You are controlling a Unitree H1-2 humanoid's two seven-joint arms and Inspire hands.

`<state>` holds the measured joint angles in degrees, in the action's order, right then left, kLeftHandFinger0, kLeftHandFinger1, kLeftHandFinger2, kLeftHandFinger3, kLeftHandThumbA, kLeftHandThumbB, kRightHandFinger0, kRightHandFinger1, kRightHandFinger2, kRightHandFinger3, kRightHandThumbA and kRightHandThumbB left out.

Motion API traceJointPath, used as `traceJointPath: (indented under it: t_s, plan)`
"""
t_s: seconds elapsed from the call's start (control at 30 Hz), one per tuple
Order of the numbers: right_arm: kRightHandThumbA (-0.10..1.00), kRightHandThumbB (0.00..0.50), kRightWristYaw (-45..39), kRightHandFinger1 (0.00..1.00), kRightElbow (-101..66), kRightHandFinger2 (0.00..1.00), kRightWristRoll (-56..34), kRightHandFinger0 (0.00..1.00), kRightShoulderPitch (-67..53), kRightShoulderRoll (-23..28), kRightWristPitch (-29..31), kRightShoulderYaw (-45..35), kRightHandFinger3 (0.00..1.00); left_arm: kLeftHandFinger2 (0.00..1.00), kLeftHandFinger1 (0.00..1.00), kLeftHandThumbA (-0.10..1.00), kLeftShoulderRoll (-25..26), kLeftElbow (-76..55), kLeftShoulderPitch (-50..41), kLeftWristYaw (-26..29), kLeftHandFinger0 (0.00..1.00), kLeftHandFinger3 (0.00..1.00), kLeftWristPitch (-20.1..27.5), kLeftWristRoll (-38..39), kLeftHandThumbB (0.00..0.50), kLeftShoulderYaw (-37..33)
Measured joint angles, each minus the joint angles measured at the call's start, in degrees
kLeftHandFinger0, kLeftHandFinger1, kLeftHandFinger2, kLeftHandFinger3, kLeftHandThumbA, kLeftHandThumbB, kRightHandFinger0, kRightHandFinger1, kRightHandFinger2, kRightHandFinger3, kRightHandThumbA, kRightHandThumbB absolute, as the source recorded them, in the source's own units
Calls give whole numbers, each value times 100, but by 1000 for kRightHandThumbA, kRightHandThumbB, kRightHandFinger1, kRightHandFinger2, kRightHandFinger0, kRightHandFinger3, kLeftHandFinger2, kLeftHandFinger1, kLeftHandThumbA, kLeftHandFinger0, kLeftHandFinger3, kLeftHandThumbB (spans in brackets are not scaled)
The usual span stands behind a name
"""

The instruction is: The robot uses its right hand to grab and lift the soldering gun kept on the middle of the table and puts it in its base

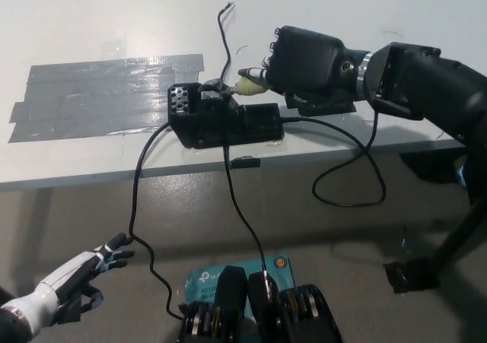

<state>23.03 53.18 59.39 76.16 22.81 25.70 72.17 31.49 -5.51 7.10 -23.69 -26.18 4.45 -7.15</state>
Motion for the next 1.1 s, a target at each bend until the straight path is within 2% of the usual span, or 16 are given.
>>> traceJointPath:
  t_s: [0.03,0.1,0.2,0.23,0.4,0.47,0.5,0.57,0.67,0.7,0.73,0.87,0.93,1.0,1.03,1.1]
  plan:
    - [0,254,44,0,58,225,10,0,17,-20,2,31,519,1000,1000,1000,5,-4,6,0,1000,1000,0,-10,202,-12]
    - [-27,251,95,0,252,257,11,0,71,-114,3,84,432,1000,1000,1000,16,-12,11,-2,1000,1000,-1,-35,190,-45]
    - [-69,267,187,0,429,294,10,0,135,-214,4,133,512,1000,1000,1000,17,-30,29,-5,1000,1000,-1,-59,192,-90]
    - [-28,240,201,0,481,321,10,0,144,-245,5,136,530,1000,1000,1000,18,-42,31,-6,1000,1000,-1,-63,192,-101]
    - [101,229,201,0,602,343,31,0,146,-489,6,85,474,1000,1000,1000,24,-44,88,-52,975,1000,-1,-87,205,-188]
    - [64,220,214,0,679,301,56,0,159,-621,-6,80,414,1000,1000,1000,25,-44,100,-67,954,1000,-1,-95,216,-193]
    - [-54,254,193,0,703,294,50,0,173,-642,-5,84,418,1000,1000,1000,25,-44,100,-71,964,1000,-1,-103,222,-196]
    - [-30,271,83,0,713,269,-9,0,181,-684,-5,89,399,1000,1000,1000,25,-43,106,-79,983,1000,-1,-120,232,-203]
    - [34,226,-81,0,710,297,-92,0,181,-713,-7,74,370,1000,1000,1000,25,-43,140,-102,990,1000,-1,-132,222,-219]
    - [26,220,-140,0,707,294,-127,0,181,-714,-7,72,350,1000,1000,1000,25,-43,152,-111,987,1000,-1,-136,215,-221]
    - [30,219,-192,0,705,281,-155,0,182,-720,-7,64,427,1000,1000,1000,25,-43,161,-120,980,1000,-1,-142,224,-223]
    - [-8,206,-308,0,730,260,-261,0,181,-768,-7,42,402,1000,1000,1000,25,-42,168,-142,965,1000,-1,-172,230,-233]
    - [-64,242,-339,0,760,239,-278,0,182,-808,-7,31,417,1000,1000,1000,25,-42,168,-146,967,1000,-1,-181,238,-235]
    - [-100,210,-353,0,780,227,-285,0,182,-836,-8,32,246,1000,1000,1000,25,-41,169,-147,968,1000,-1,-186,222,-237]
    - [-100,204,-381,0,776,219,-291,0,182,-840,-9,29,220,1000,1000,1000,25,-41,170,-146,968,1000,-1,-198,229,-245]
    - [-100,276,-463,0,753,232,-331,0,181,-842,-9,-29,374,1000,1000,1000,25,-41,170,-147,983,1000,-1,-220,248,-273]
